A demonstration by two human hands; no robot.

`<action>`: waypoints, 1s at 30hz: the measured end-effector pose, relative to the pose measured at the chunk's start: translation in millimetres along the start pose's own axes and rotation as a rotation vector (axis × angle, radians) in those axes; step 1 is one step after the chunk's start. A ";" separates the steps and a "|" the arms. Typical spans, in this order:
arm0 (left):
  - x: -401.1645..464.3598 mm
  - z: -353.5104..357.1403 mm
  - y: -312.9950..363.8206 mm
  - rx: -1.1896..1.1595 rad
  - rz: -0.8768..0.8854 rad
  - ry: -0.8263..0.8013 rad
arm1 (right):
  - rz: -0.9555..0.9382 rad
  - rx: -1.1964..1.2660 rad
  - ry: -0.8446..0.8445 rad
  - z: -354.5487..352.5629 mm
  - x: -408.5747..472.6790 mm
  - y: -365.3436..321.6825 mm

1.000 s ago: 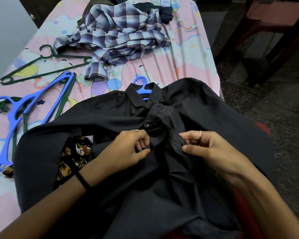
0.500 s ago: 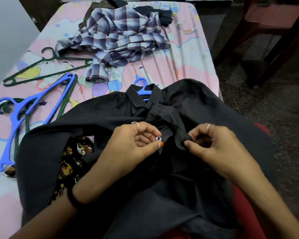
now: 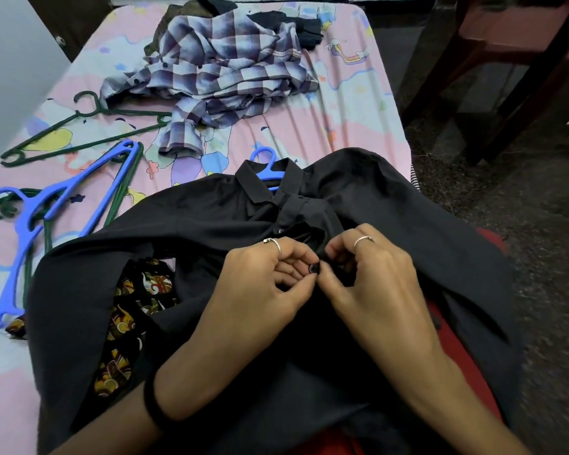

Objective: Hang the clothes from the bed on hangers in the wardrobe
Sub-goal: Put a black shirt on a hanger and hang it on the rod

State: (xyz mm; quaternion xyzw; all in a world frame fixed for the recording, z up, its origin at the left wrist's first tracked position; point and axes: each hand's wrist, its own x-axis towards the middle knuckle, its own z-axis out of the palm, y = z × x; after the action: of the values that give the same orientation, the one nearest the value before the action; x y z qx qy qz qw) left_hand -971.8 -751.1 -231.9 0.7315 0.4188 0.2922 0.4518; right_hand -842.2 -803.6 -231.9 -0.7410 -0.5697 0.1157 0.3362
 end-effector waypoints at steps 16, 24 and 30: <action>4.9 0.7 -8.5 -0.360 -0.298 0.071 | 0.337 0.617 -0.185 3.2 1.6 8.4; 5.3 3.2 -13.1 -0.418 -0.322 0.073 | 0.461 0.862 -0.279 10.2 13.9 15.3; 5.9 3.5 -19.0 -0.368 -0.359 0.077 | 0.436 0.803 -0.320 17.2 18.6 18.8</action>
State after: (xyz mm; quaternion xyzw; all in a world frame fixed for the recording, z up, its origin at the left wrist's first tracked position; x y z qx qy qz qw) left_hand -972.8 -742.9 -250.3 0.5394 0.4986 0.3062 0.6056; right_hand -831.3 -782.5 -252.7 -0.6278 -0.3560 0.5069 0.4715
